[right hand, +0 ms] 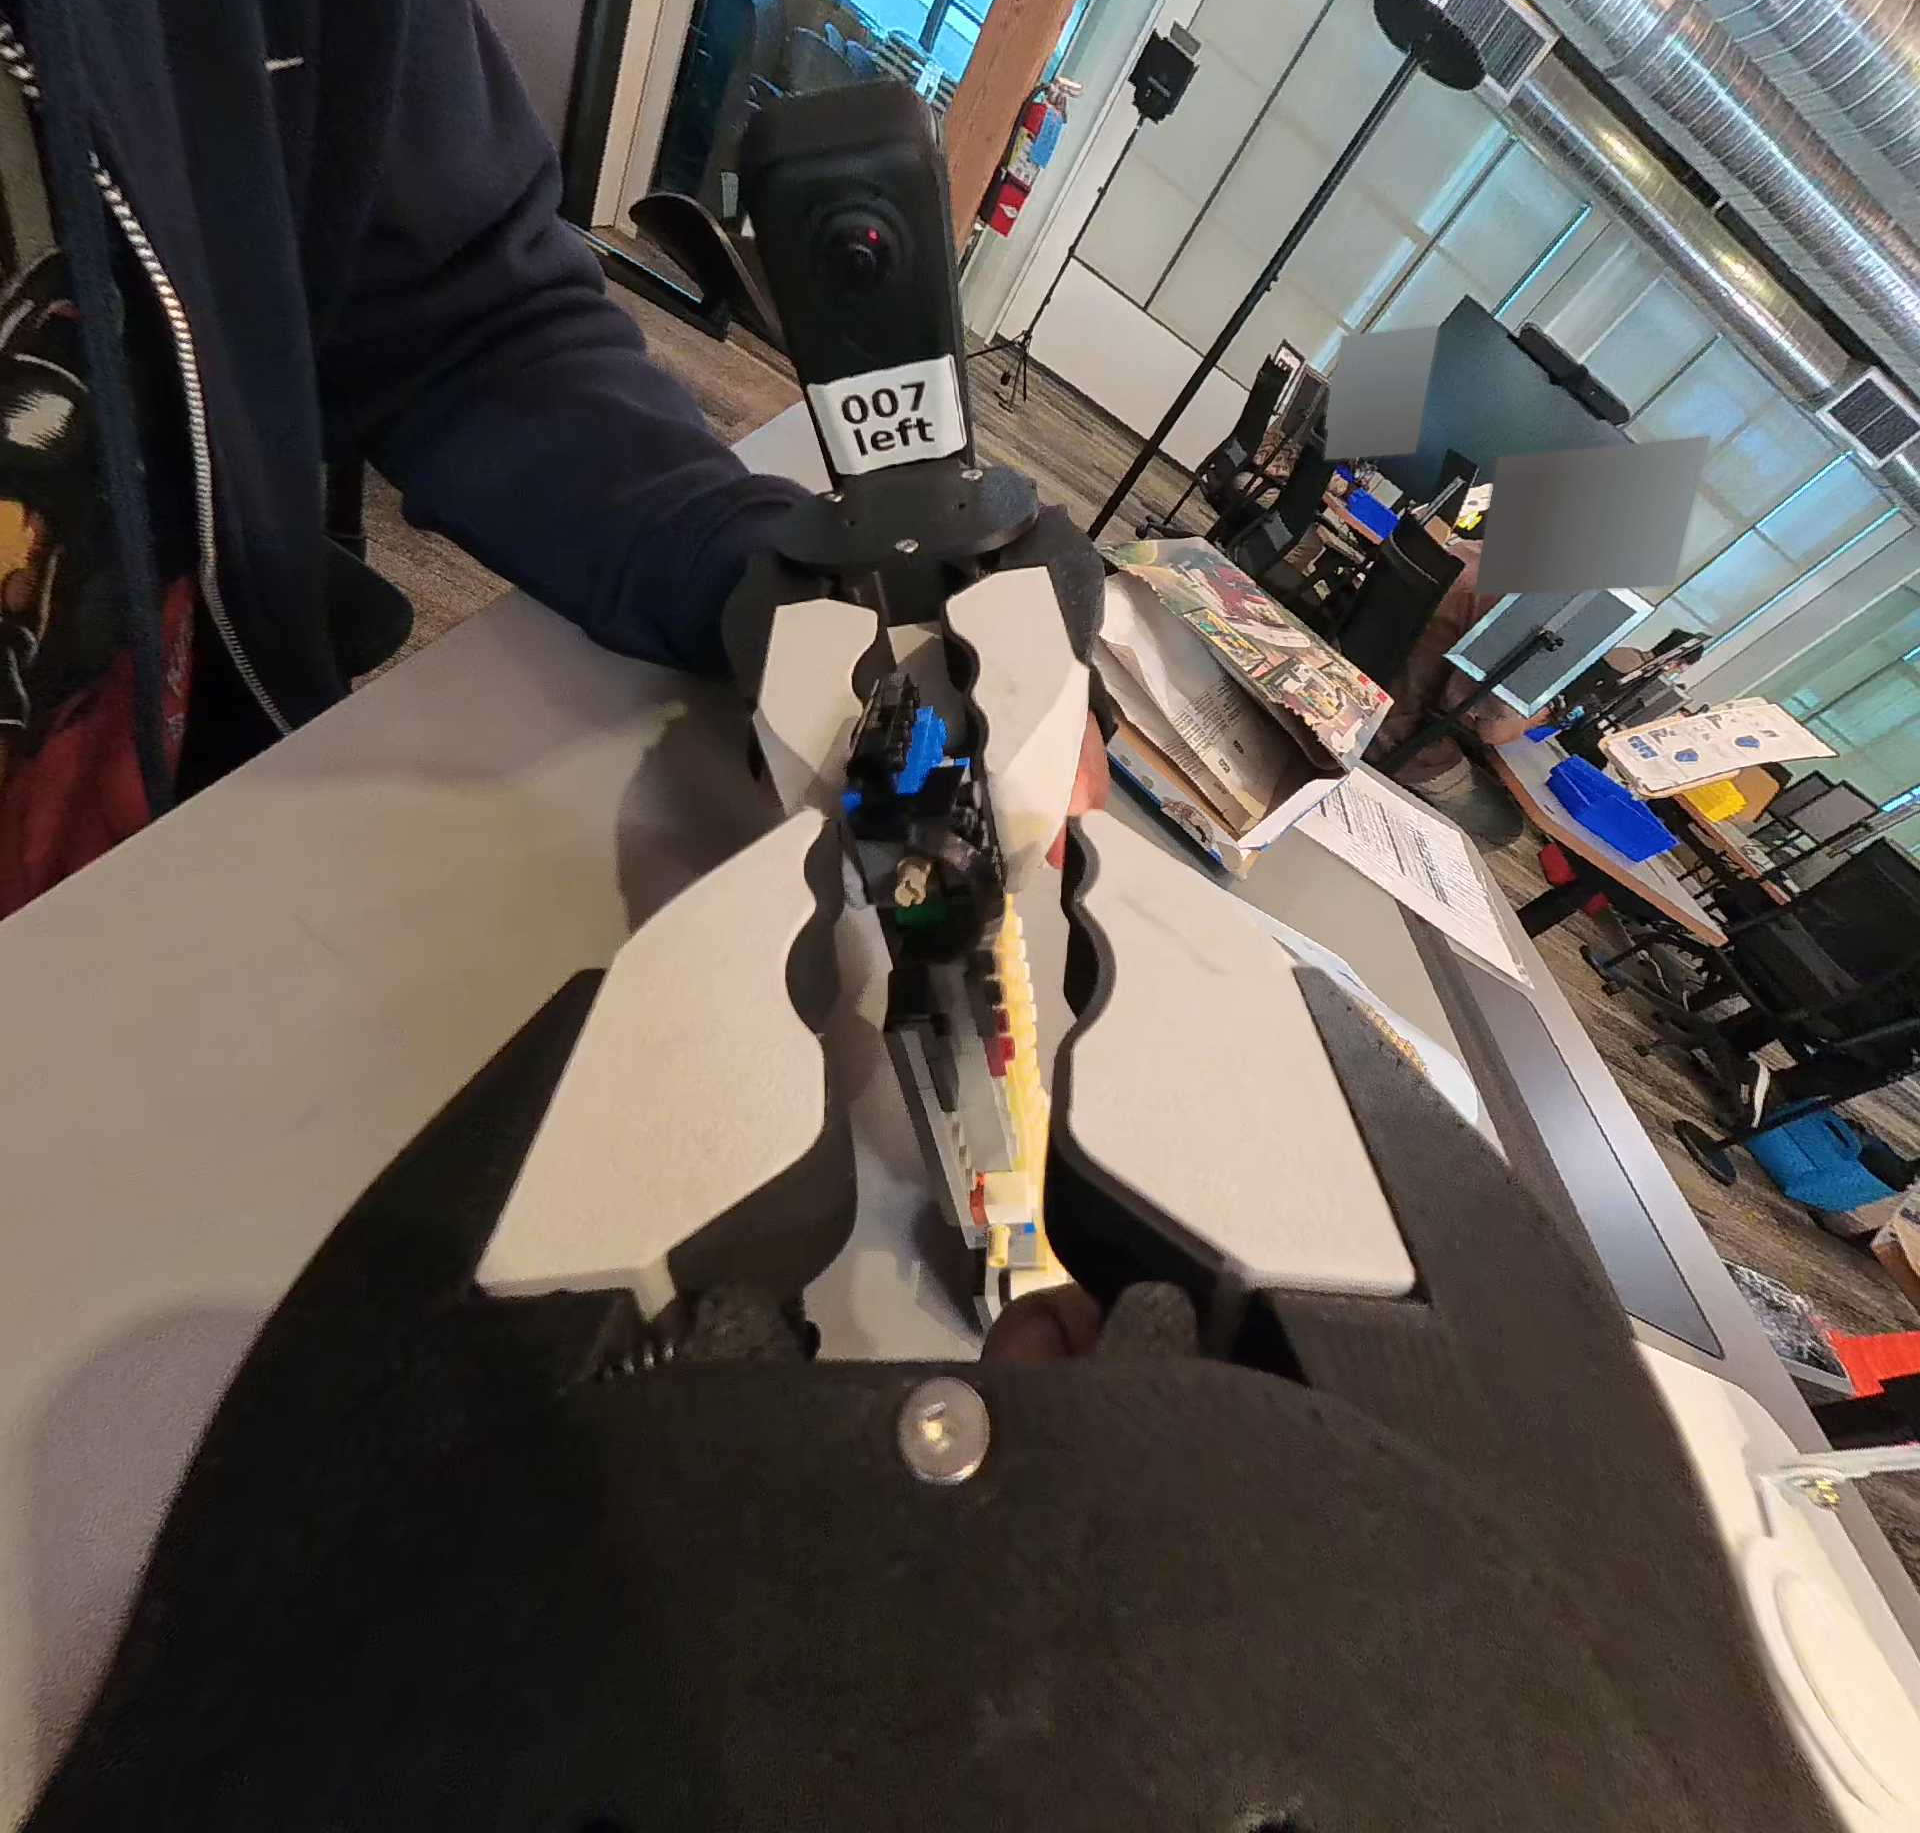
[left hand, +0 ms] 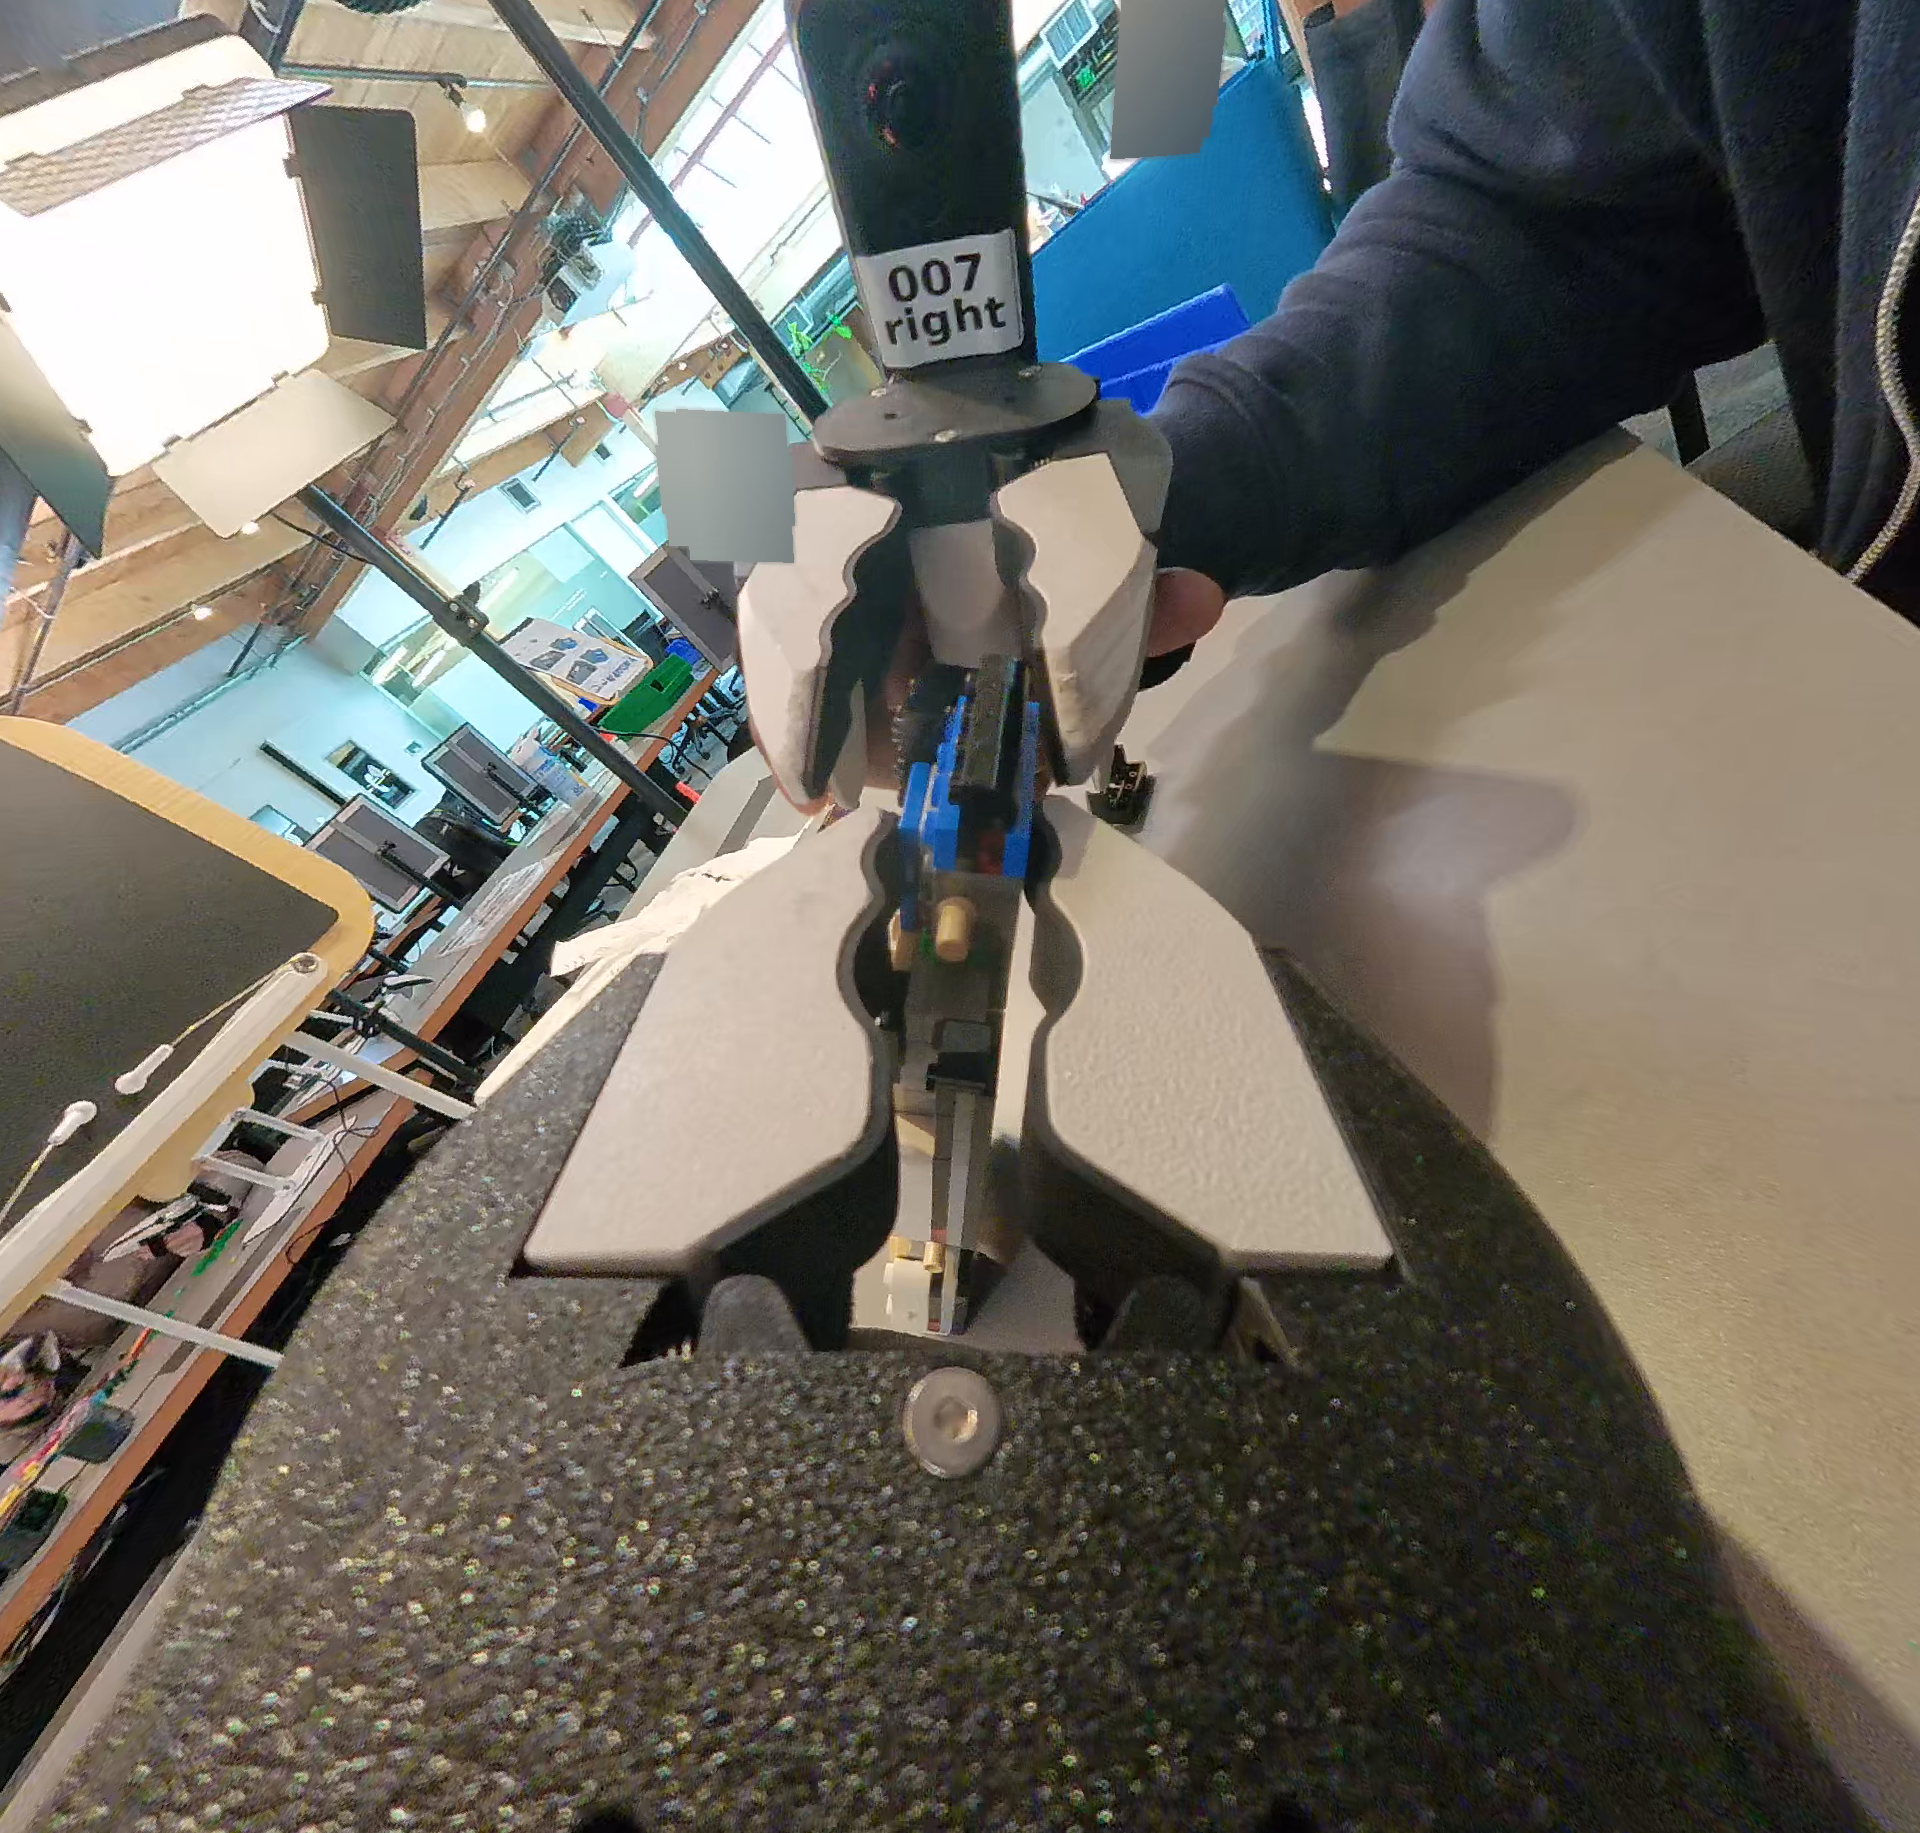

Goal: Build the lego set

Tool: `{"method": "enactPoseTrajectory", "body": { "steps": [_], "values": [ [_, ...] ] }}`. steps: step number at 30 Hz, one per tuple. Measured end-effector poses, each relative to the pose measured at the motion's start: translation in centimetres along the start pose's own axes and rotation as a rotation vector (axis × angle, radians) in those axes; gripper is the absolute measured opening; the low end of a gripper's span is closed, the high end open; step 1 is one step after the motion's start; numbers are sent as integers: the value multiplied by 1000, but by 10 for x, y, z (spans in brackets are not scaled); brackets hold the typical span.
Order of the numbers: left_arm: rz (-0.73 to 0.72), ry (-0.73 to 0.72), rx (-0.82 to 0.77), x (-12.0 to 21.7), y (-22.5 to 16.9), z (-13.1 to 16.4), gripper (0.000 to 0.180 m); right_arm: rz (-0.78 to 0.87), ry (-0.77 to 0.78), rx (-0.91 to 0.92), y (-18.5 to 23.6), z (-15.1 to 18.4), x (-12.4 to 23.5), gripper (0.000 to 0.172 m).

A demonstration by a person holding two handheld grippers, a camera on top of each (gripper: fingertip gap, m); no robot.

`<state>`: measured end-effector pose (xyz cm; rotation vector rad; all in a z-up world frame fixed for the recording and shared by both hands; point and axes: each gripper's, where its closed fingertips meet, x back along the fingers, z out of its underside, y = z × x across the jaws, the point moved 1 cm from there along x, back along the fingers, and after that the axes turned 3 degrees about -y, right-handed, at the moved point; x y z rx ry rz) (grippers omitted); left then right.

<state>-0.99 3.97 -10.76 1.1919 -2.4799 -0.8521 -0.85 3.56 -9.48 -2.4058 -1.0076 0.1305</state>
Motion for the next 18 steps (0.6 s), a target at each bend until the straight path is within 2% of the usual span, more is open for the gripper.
{"method": "enactPoseTrajectory", "body": {
  "steps": [5, 12, 18],
  "values": [
    [-14, -8, 15, 1, 3, -1, 22, 7, 48, 51, -1, 4, 3, 38],
    [-12, -25, 19, 2, 3, -3, 22, 21, 75, 90, -2, 5, 4, 20],
    [-2, -23, 0, 1, 2, -4, 22, -38, 83, 98, -1, 5, 5, 18]
  ]
}}
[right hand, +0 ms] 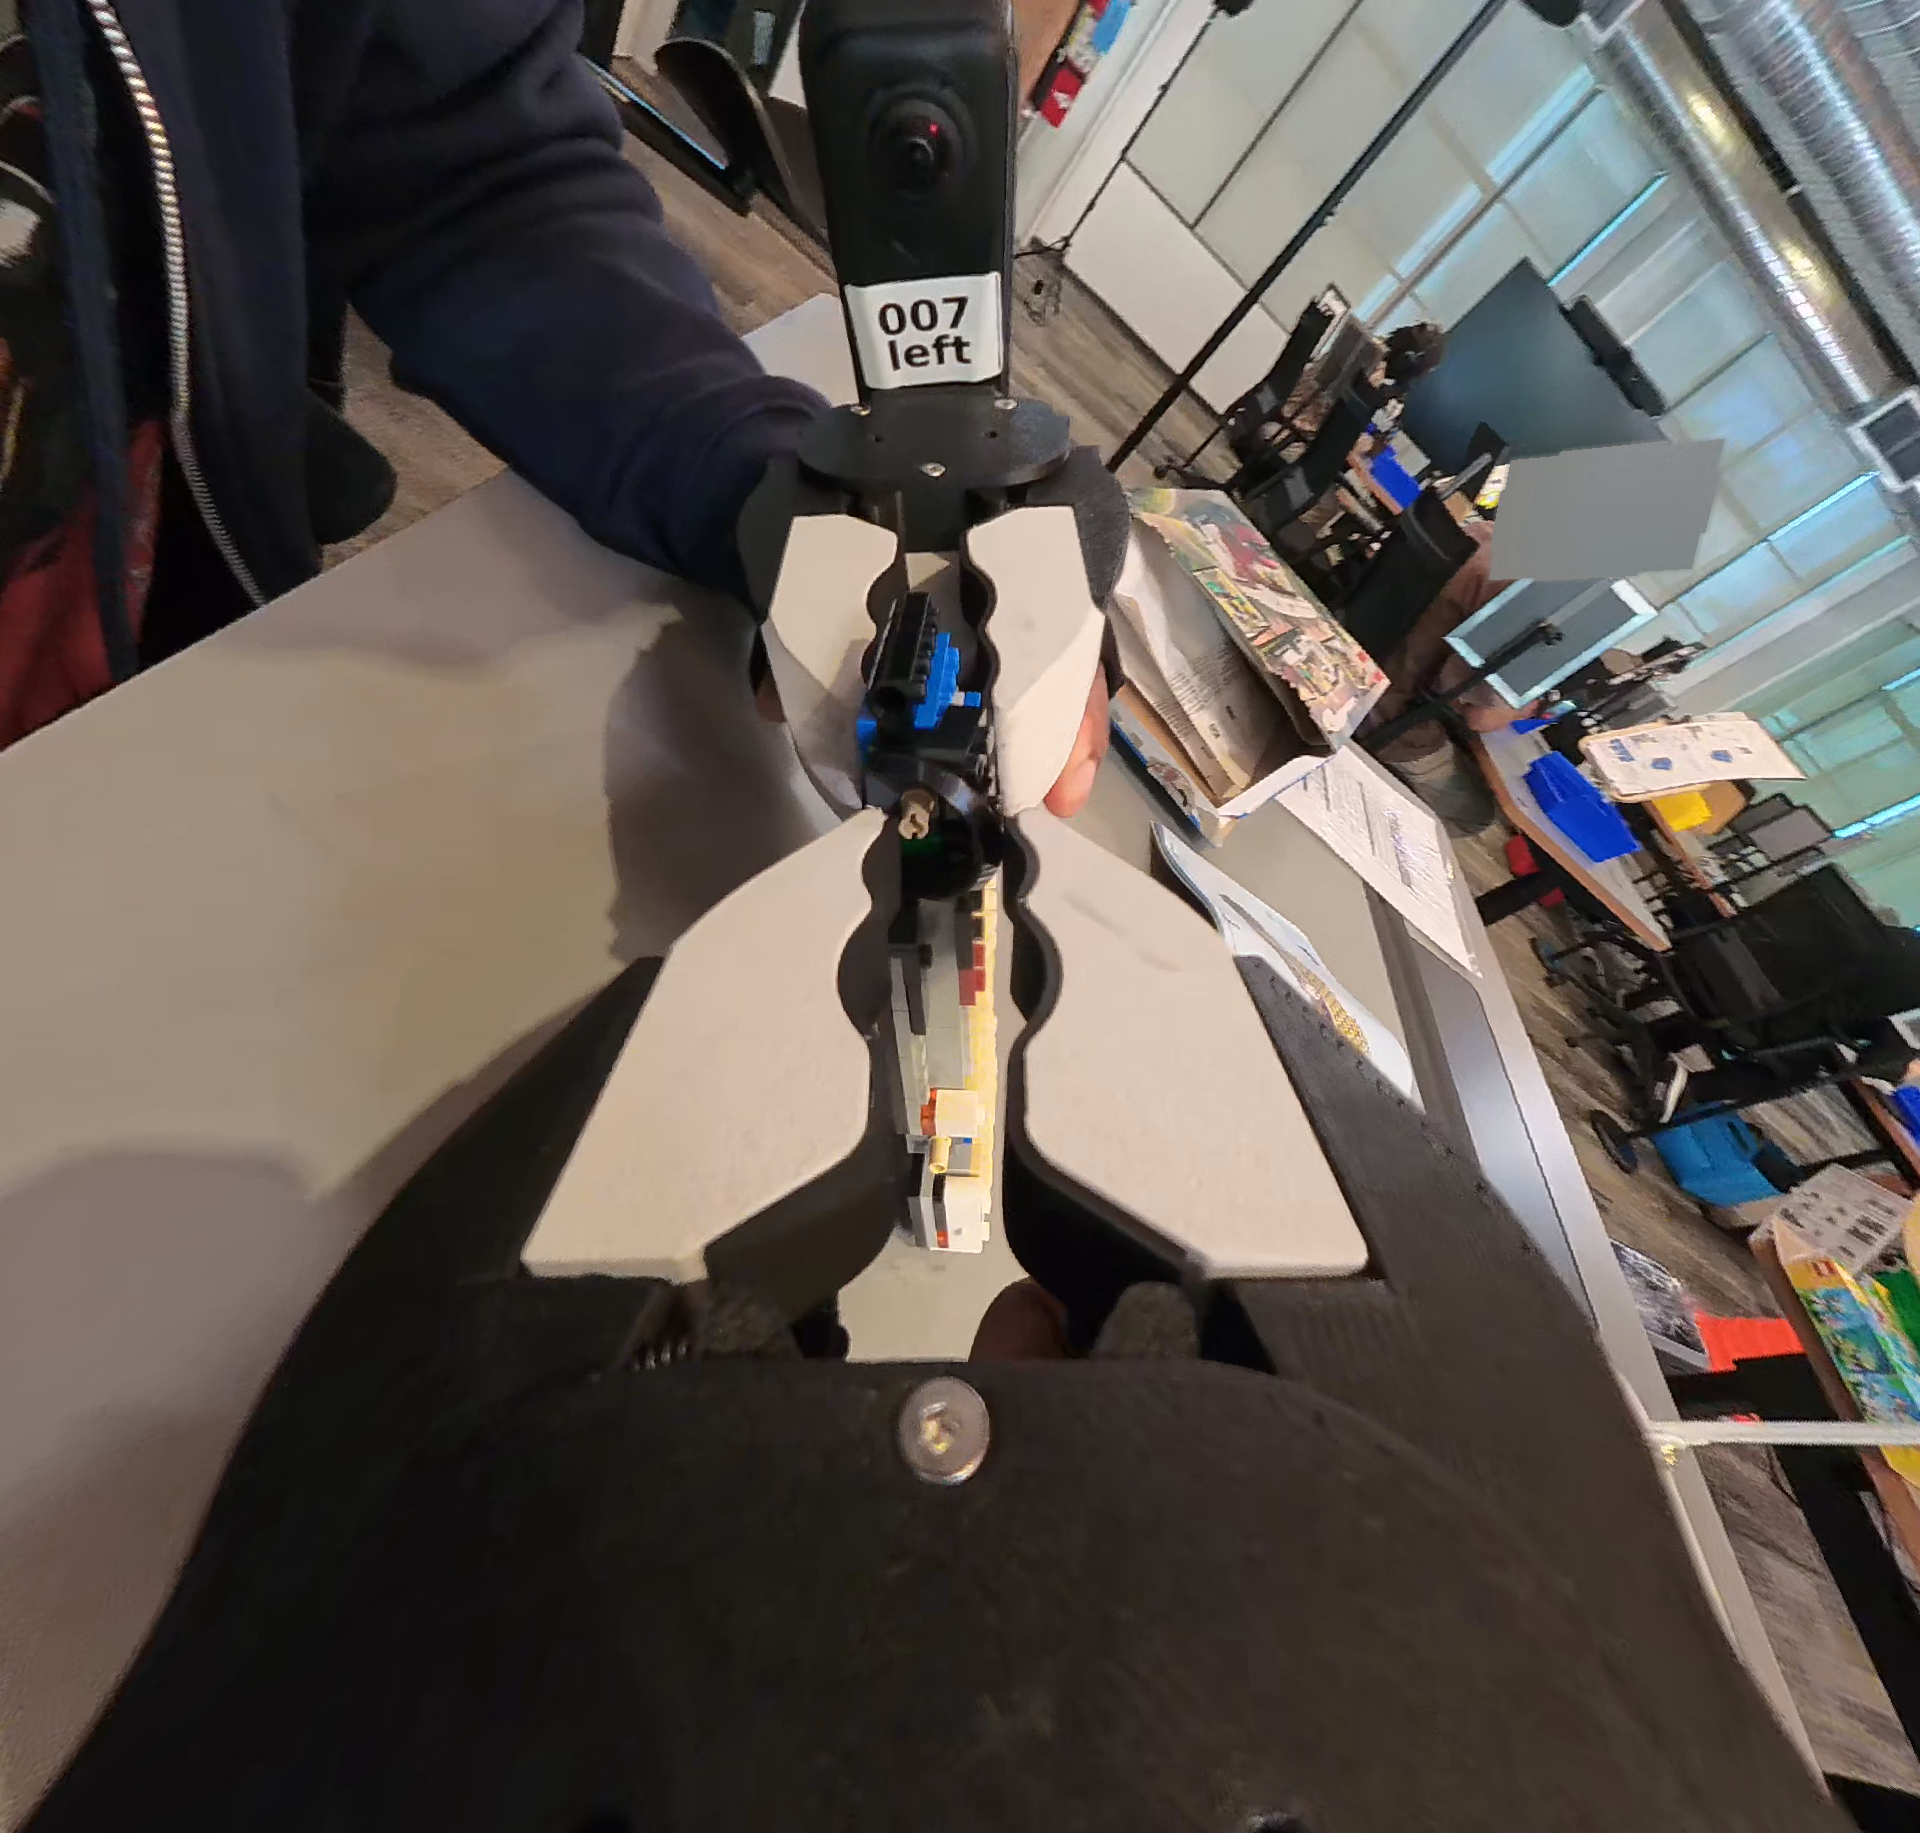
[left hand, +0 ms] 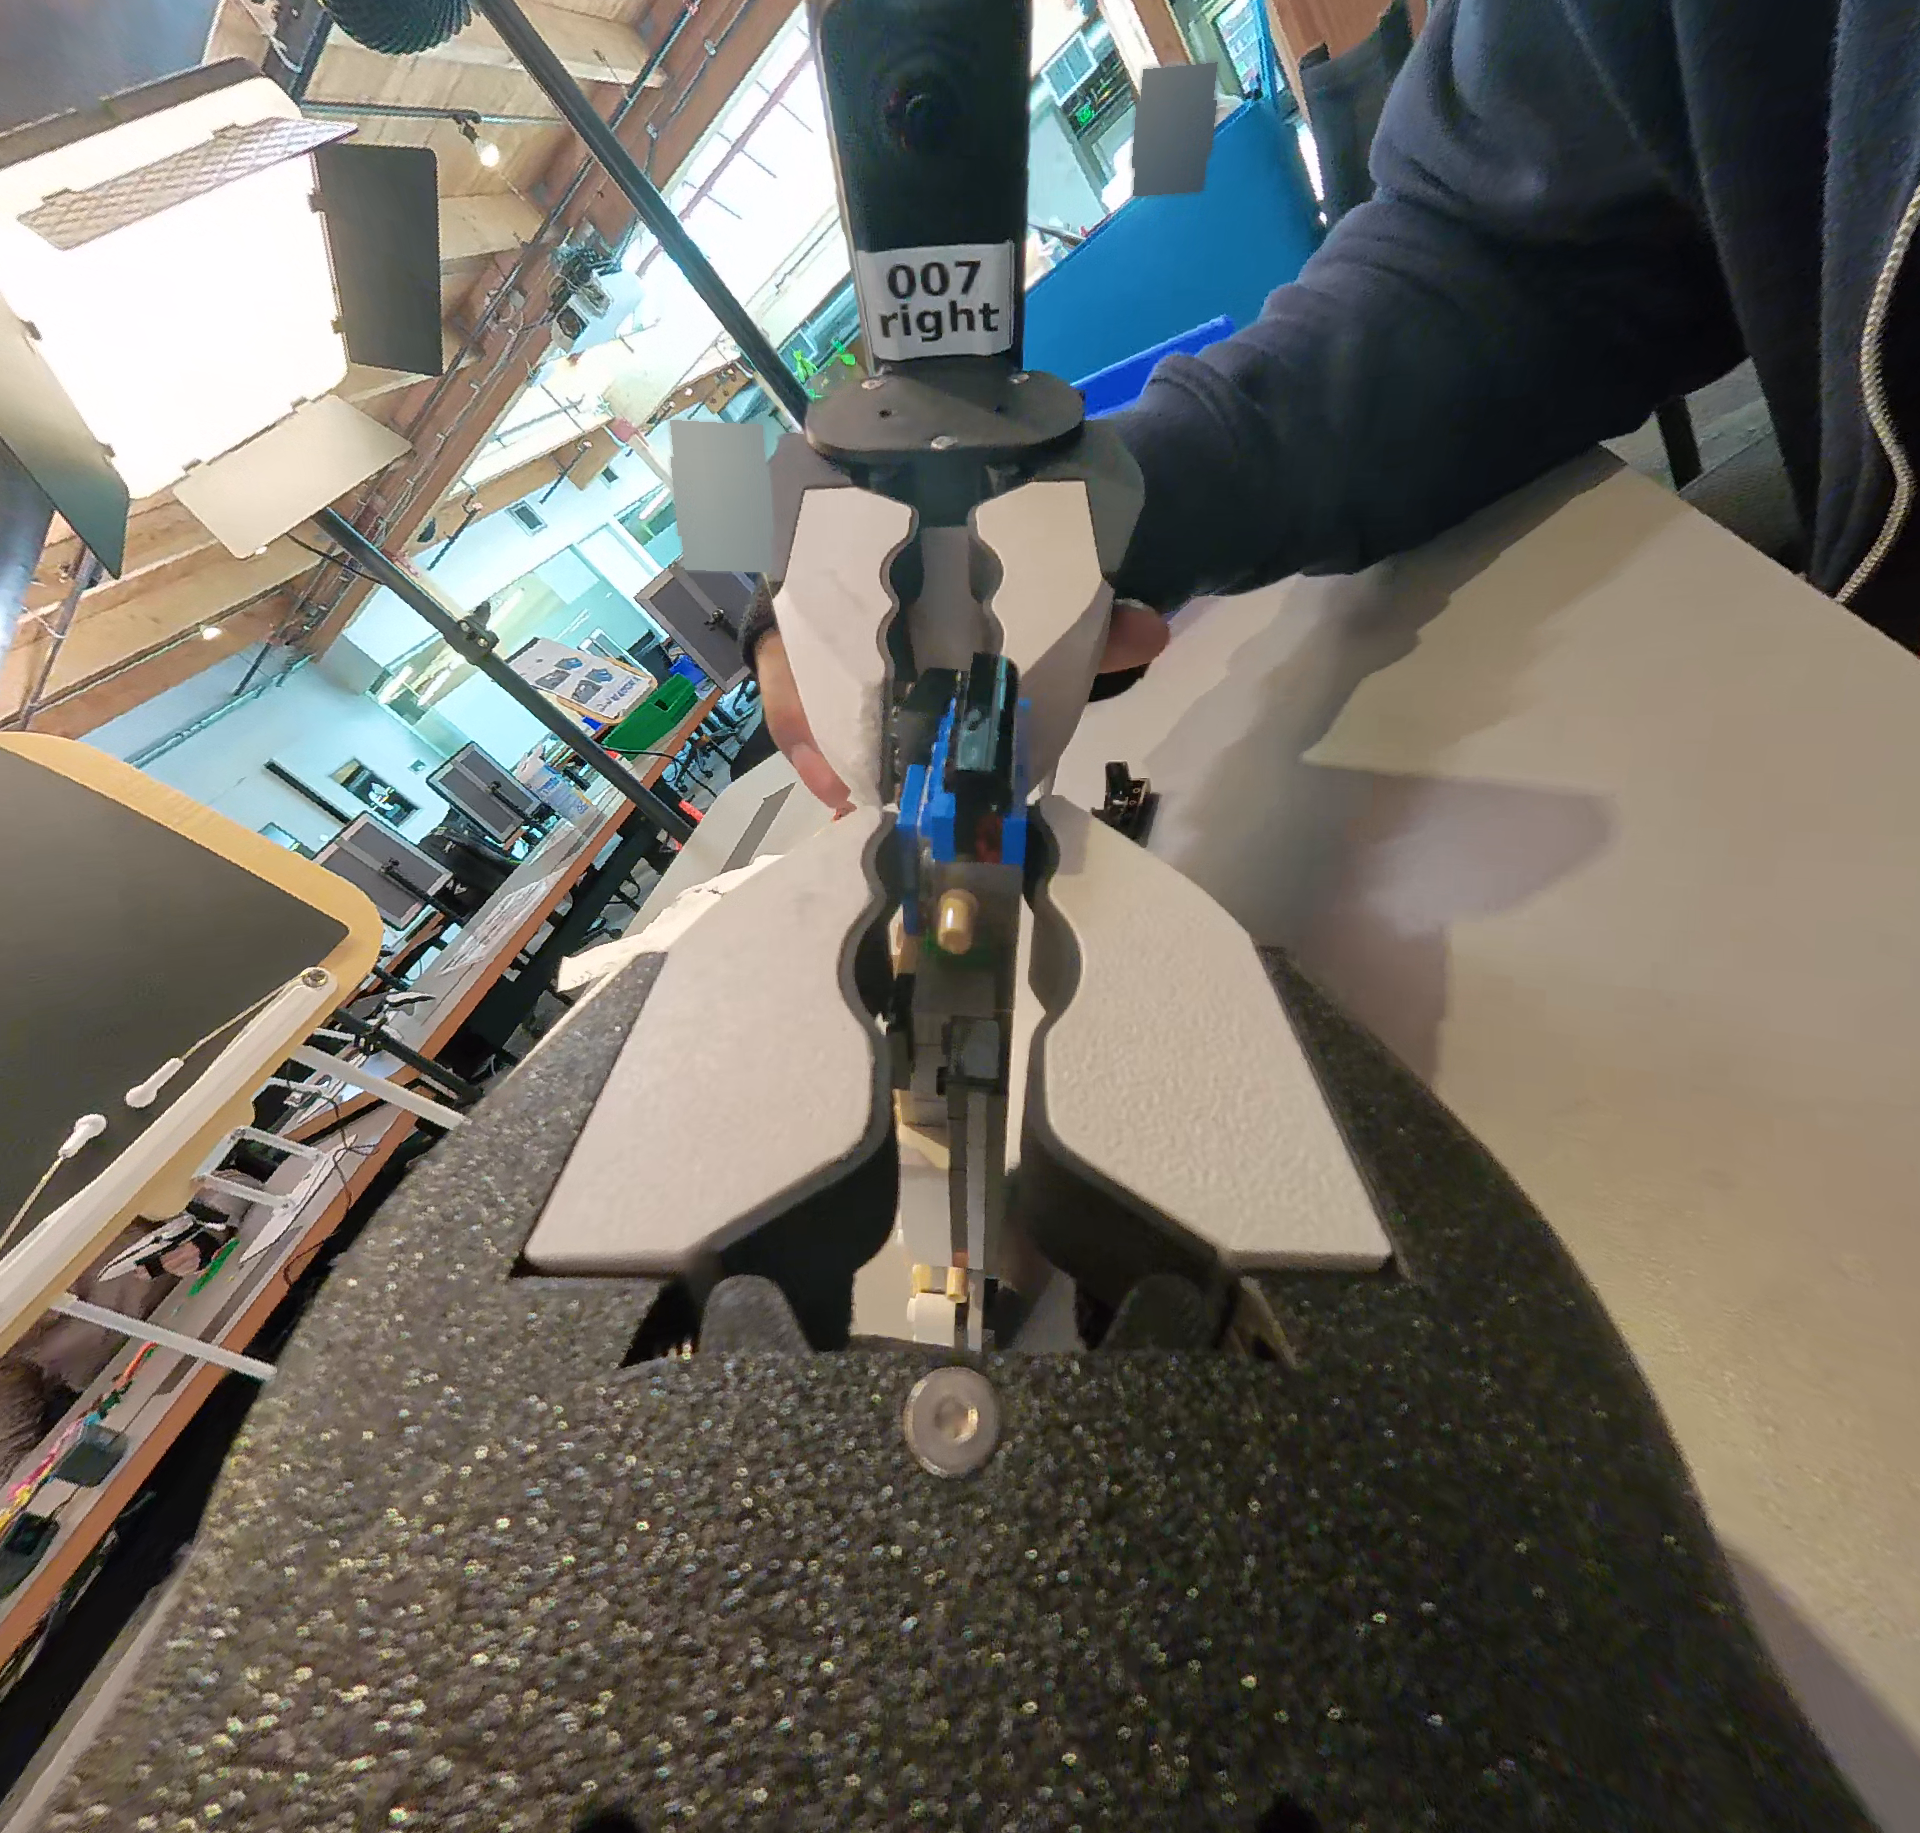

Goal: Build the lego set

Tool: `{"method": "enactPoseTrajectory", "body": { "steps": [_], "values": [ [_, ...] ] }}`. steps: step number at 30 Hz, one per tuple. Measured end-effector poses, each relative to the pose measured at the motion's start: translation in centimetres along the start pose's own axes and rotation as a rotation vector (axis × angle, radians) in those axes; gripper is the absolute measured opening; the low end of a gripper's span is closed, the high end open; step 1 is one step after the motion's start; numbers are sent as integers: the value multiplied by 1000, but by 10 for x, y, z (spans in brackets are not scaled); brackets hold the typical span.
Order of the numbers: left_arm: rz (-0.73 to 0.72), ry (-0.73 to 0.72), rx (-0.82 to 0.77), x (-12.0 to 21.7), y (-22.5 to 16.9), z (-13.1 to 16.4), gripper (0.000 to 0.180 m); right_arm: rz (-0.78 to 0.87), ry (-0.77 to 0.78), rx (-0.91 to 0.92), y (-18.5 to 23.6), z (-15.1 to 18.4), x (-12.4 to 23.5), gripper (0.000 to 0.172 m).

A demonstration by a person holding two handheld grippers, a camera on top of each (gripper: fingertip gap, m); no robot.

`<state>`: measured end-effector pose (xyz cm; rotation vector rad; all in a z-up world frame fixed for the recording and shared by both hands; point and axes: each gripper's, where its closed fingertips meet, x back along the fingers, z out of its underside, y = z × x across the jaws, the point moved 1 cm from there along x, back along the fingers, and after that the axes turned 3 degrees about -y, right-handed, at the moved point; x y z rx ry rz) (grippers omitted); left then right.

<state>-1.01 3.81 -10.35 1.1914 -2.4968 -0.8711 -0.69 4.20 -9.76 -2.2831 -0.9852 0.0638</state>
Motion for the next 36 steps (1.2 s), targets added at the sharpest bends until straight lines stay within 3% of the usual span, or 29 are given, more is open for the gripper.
{"method": "enactPoseTrajectory", "body": {
  "steps": [13, 22, 36],
  "values": [
    [9, -12, -10, 1, 0, -3, 22, -154, 40, 35, 0, -2, 0, 17],
    [-12, -23, -16, 5, 7, -6, 24, -278, 22, -78, -7, -3, 1, 16],
    [44, -65, 22, 13, 8, -12, 22, -339, 25, -81, -7, -9, -6, 10]
  ]
}}
